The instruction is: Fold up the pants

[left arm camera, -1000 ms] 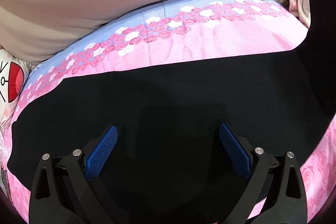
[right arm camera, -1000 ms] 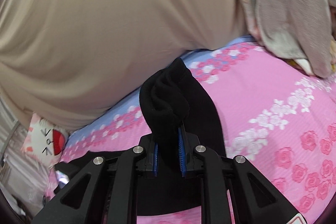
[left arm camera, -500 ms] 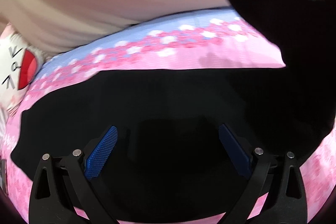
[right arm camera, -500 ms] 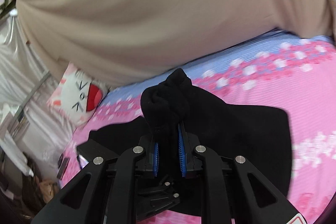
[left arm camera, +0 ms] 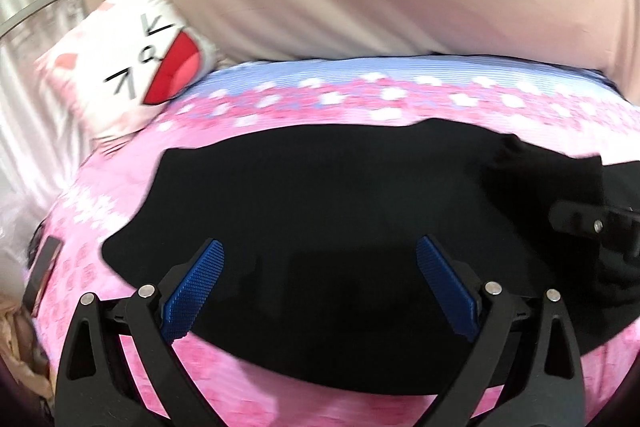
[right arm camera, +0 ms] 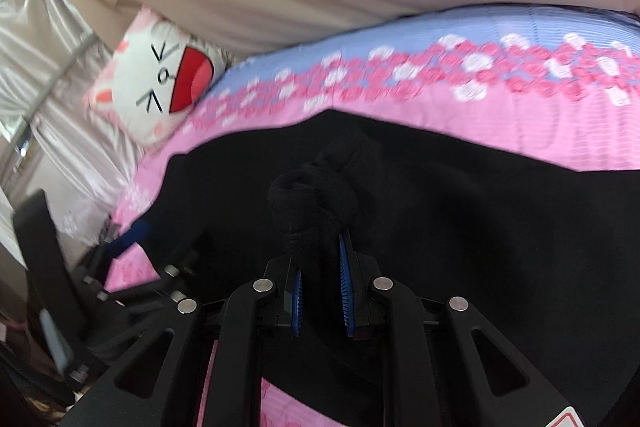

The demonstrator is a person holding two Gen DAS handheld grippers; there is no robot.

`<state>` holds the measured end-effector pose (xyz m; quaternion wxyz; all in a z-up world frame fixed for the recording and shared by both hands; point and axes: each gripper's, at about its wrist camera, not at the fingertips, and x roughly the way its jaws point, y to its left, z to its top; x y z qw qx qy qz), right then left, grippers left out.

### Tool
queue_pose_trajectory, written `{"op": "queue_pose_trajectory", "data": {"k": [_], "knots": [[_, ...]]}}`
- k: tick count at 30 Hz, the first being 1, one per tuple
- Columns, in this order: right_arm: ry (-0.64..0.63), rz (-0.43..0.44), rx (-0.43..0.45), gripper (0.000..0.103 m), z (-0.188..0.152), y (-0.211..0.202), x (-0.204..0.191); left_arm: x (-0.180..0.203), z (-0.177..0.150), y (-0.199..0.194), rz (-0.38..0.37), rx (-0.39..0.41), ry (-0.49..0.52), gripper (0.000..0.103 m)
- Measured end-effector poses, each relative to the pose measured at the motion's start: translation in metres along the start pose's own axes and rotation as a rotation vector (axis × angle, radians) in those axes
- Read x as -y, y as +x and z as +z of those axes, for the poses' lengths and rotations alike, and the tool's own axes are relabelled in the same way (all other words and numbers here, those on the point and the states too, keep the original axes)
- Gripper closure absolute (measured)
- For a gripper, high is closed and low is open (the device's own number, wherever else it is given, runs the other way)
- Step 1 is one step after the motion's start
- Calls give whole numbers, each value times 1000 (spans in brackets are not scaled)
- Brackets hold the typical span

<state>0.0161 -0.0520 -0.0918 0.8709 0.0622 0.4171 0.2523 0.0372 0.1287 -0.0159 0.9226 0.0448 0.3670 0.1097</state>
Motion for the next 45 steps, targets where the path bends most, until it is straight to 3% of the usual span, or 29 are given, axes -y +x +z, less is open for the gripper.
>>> {"op": "queue_pose_trajectory", "data": {"k": [6, 8, 9, 10, 13, 15, 16, 17, 20, 22, 23, 24, 26, 29, 33, 34, 37, 39, 43, 45], "knots": [[-62, -52, -40, 81, -10, 23, -9, -32, -6, 10, 20, -23, -69, 8], [-108, -55, -39, 62, -14, 23, -15, -42, -7, 14, 22, -33, -91, 8], [-132, -47, -44, 59, -15, 20, -20, -49, -8, 15, 24, -39, -103, 8], [-159, -66, -16, 59, -18, 13, -28, -52, -9, 15, 27, -41, -111, 8], [-214, 31, 59, 62, -20, -25, -45, -68, -13, 13, 48, -38, -134, 8], [-194, 13, 84, 75, -10, -38, -42, -77, -14, 14, 65, -44, -155, 8], [-170, -31, 100, 87, -1, -38, -35, -82, -15, 17, 69, -52, -175, 8], [-155, -60, 111, 89, 5, -35, -29, -84, -15, 18, 73, -57, -188, 8], [-109, -98, 72, 89, 17, -1, -6, -94, -16, 20, 80, -71, -224, 8], [-125, -87, -21, 89, 8, 35, -6, -102, -19, 18, 85, -72, -233, 8], [-160, -107, -11, 86, 2, 44, -12, -108, -21, 16, 92, -70, -241, 8], [-225, -151, 26, 86, -4, 44, -23, -113, -22, 16, 97, -67, -250, 8], [-240, -177, 36, 87, -4, 41, -29, -131, -27, 15, 91, -71, -296, 8], [-159, -64, 48, 87, -5, 23, -22, -165, -36, 20, 61, -108, -400, 8], [-128, -101, 109, 87, -16, -14, -11, -189, -44, 28, 108, -149, -476, 8], [-104, -110, 126, 85, -18, -27, -3, -190, -44, 26, 114, -144, -478, 8], [-112, -193, 159, 49, -26, -61, 10, -179, -41, 22, 123, -116, -442, 8], [-179, -249, 159, 49, -28, -63, 2, -166, -37, 23, 122, -114, -412, 8], [-326, -157, 115, 42, -31, -34, -42, -142, -26, 27, 59, -129, -391, 8], [-394, -158, 85, 42, -33, -12, -56, -137, -25, 23, 41, -125, -379, 7]]}}
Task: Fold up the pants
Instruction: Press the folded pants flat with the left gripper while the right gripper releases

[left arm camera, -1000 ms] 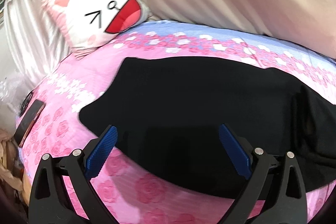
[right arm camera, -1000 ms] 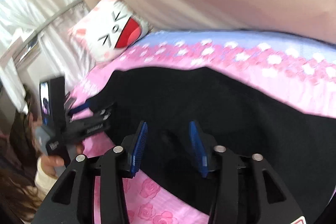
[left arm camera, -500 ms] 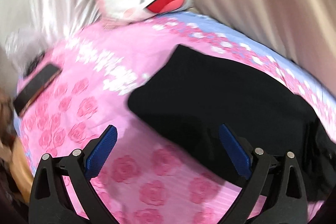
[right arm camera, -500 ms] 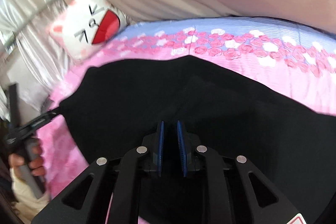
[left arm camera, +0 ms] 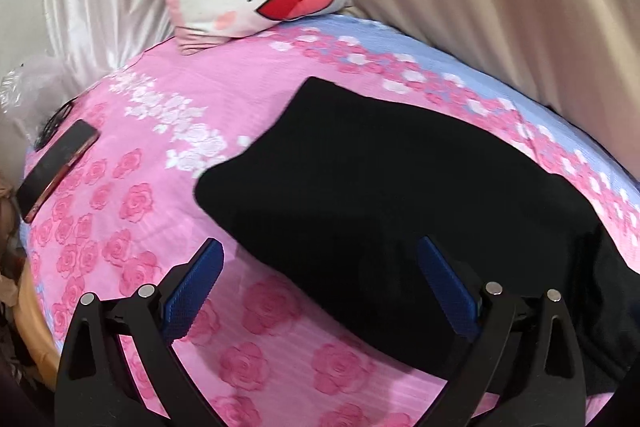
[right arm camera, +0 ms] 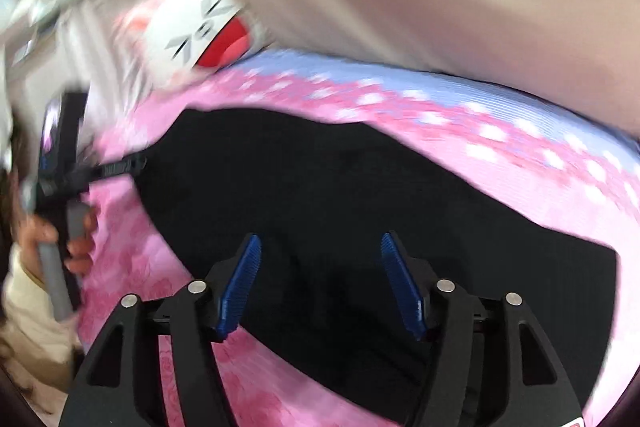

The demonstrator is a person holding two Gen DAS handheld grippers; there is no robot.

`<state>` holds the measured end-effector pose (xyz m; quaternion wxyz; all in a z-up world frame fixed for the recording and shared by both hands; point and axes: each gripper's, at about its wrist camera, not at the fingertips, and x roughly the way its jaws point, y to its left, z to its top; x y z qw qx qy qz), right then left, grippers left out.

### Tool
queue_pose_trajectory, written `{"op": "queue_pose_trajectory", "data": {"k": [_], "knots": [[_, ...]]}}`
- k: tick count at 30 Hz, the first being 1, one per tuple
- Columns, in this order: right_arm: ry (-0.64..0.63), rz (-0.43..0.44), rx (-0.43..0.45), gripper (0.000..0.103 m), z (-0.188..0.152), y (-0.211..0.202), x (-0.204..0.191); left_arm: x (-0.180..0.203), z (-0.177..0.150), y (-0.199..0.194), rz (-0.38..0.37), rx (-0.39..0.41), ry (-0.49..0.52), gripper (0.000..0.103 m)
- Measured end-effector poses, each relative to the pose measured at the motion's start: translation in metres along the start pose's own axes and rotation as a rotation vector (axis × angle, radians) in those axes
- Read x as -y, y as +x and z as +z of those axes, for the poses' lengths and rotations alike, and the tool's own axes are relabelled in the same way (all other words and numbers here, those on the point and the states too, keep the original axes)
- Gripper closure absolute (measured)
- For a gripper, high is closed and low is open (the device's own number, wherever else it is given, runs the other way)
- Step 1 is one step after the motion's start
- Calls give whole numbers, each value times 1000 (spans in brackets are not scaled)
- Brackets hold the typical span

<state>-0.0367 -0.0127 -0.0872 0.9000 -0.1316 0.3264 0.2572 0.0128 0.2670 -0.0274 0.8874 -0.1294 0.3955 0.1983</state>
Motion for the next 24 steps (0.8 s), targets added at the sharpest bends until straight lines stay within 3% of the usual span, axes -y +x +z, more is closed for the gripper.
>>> {"op": "queue_pose_trajectory", "data": {"k": [2, 5, 7, 9, 11, 13, 14, 17, 18, 19, 21, 24], "knots": [[-67, -22, -45, 46, -1, 29, -16, -1, -1, -2, 1, -1, 7, 7], [-89, -78, -71, 81, -1, 60, -20, -18, -3, -3, 25, -3, -8, 7], [-54, -61, -45, 88, 9, 56, -21, -36, -4, -2, 51, -6, -36, 7], [-35, -11, -5, 88, 20, 51, -24, -48, -3, 0, 61, -5, -51, 7], [-20, 39, -30, 84, 23, 61, -28, -55, -1, 7, 61, -15, -63, 7], [-25, 36, -77, 79, 18, 84, -29, -55, 2, 19, 28, -45, -79, 7], [-20, 40, -53, 72, 18, 80, -30, -55, 3, 22, 9, -56, -91, 7], [41, 92, -23, 70, 20, 50, -20, -55, 4, 38, -91, -121, -139, 7], [69, 99, 4, 69, 20, 36, -12, -54, 4, 40, -101, -120, -143, 5], [110, 88, 38, 60, 18, 16, 3, -52, 4, 40, -84, -103, -137, 5], [207, 27, 92, 43, 9, -18, 37, -46, 6, 43, -74, -99, -123, 5], [387, -184, 132, 39, -23, -73, 107, -38, 8, 45, -65, -96, -114, 5]]}}
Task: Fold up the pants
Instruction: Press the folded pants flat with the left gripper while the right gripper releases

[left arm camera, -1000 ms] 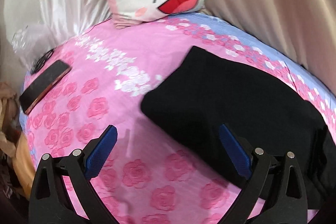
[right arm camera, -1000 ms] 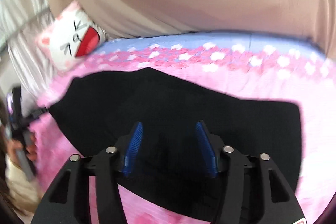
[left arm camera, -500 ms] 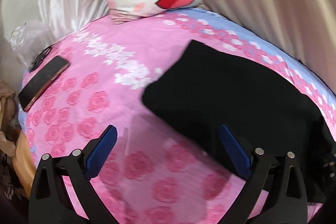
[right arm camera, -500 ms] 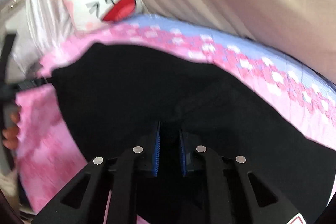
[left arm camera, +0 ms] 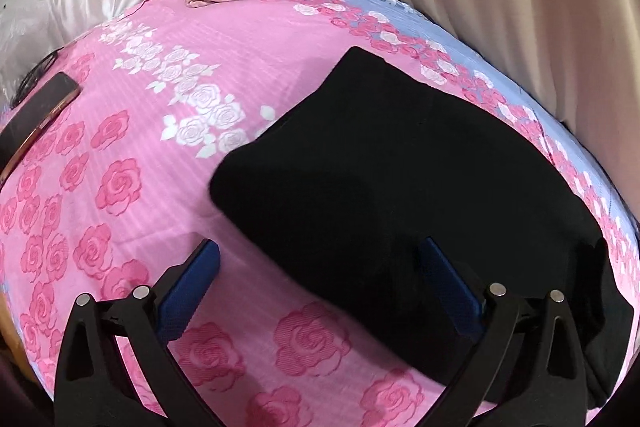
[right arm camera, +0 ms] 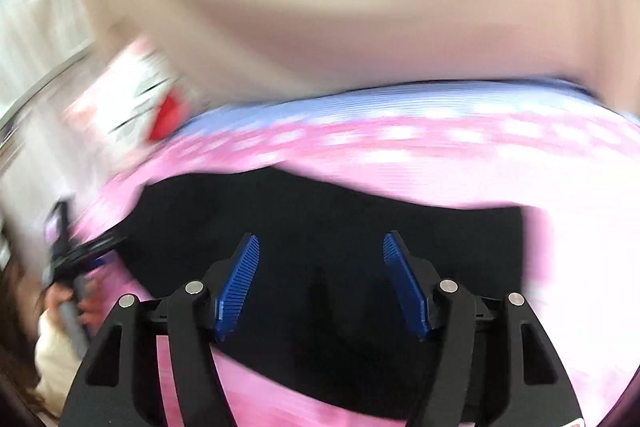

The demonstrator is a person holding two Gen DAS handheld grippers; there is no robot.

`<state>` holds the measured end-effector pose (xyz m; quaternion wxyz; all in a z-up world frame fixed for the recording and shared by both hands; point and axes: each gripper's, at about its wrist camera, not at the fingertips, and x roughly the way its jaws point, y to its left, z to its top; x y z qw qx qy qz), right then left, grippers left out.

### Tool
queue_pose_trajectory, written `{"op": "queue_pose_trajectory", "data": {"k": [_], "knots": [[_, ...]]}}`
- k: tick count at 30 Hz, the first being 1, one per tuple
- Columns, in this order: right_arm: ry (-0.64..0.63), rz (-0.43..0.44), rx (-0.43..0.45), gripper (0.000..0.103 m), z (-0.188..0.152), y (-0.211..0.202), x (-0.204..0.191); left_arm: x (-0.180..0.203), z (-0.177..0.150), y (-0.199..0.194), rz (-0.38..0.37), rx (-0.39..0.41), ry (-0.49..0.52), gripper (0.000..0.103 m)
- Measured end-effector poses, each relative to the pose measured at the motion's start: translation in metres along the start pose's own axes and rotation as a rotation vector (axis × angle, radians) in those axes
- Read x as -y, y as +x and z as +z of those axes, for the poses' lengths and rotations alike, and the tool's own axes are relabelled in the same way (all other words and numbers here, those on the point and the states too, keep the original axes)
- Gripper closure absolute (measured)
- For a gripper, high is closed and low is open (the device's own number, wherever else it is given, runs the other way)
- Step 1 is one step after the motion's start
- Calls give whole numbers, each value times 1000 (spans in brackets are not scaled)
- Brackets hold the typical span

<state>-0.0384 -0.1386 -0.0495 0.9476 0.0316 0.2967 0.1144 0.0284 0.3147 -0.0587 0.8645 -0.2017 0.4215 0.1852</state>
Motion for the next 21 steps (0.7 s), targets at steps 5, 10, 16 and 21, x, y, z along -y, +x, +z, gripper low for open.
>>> {"op": "queue_pose_trajectory", "data": {"k": [5, 10, 16, 21], "knots": [[223, -120, -85, 39, -33, -19, 86, 13, 0, 3, 5, 8, -1, 5], [365, 58, -171, 38, -69, 9, 96, 26, -4, 4, 62, 12, 23, 5], [265, 54, -115, 82, -65, 21, 67, 31, -7, 4, 86, 2, 12, 5], [213, -27, -79, 85, -59, 1, 72, 34, -10, 2, 110, -4, 11, 5]]}}
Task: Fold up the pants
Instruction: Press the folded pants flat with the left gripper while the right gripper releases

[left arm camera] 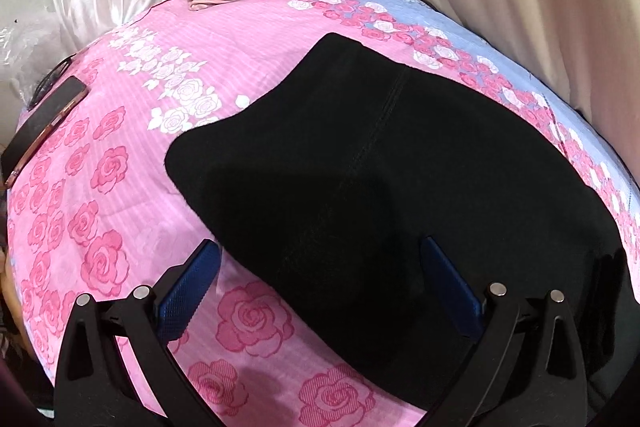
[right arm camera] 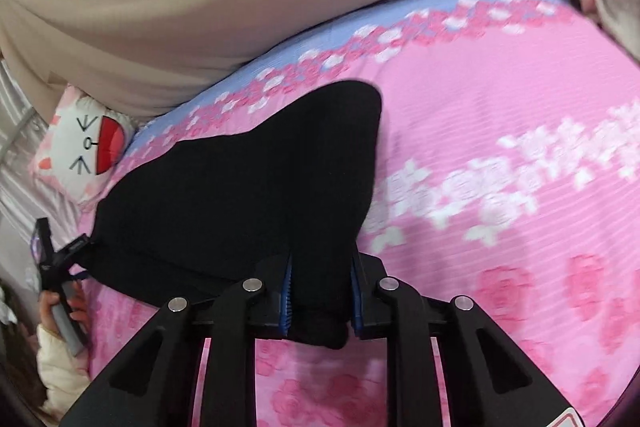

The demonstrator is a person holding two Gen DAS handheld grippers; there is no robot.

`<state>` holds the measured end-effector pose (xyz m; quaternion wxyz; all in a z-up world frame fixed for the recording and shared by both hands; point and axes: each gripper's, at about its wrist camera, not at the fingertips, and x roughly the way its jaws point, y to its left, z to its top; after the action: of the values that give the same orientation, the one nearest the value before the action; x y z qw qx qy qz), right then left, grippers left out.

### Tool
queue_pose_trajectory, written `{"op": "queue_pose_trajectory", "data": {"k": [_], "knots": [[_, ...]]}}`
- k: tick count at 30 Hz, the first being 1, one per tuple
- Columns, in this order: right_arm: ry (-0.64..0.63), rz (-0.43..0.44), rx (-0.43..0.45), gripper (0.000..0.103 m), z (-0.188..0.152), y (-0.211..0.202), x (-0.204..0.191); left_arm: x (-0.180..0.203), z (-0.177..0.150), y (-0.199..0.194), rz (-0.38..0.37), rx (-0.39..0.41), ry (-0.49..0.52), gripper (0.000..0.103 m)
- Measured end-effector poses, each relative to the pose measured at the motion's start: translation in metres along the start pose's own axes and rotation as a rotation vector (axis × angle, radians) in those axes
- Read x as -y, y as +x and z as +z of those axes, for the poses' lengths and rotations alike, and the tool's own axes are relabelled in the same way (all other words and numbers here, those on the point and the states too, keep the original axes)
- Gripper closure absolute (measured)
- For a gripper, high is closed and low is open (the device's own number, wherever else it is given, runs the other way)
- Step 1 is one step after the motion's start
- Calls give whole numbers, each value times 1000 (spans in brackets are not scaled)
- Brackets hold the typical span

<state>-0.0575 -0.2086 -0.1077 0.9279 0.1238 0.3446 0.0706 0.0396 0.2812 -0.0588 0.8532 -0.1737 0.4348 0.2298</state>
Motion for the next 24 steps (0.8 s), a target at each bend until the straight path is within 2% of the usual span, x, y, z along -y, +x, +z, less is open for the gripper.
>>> {"op": "queue_pose_trajectory", "data": {"k": [4, 7, 9, 10, 11, 12, 13, 15, 16, 17, 19, 20, 21, 22, 24], "knots": [[-81, -61, 8, 86, 0, -15, 8, 6, -4, -7, 1, 4, 26, 5], [-92, -90, 31, 87, 6, -28, 19, 10, -7, -15, -12, 15, 44, 5], [-82, -144, 56, 90, 8, -41, 33, 10, -9, -18, -20, 19, 40, 5], [-69, -180, 66, 97, 9, -48, 42, 9, -10, -17, -27, 11, 28, 5], [-45, -243, 81, 97, 11, -58, 58, 9, -11, -14, -35, 1, 14, 5], [-38, -258, 74, 98, 11, -61, 66, 8, -12, -11, -54, -10, 1, 5], [-33, -261, 42, 103, 10, -64, 79, 10, -14, -6, -58, -19, -4, 5], [-41, -341, 53, 103, 7, -70, 83, 19, -16, -5, -30, 3, 22, 5], [-22, -325, 81, 100, 6, -79, 85, 23, -16, -4, -20, 6, 21, 5], [-9, -306, 110, 92, 5, -86, 85, 24, -16, -4, -23, 6, 6, 5], [-24, -256, 160, 86, 5, -102, 74, 21, -13, -4, -35, 5, -37, 5], [-52, -220, 165, 68, 5, -104, 63, 19, -12, -4, -45, 4, -54, 5], [-102, -158, 157, 55, 5, -102, 44, 18, -11, -5, -49, 3, -59, 5], [-142, -117, 146, 35, 6, -96, 28, 18, -11, -5, -52, 3, -63, 5], [-288, -5, 104, 32, -1, -74, -24, 18, -11, -6, -47, 4, -60, 5]]}}
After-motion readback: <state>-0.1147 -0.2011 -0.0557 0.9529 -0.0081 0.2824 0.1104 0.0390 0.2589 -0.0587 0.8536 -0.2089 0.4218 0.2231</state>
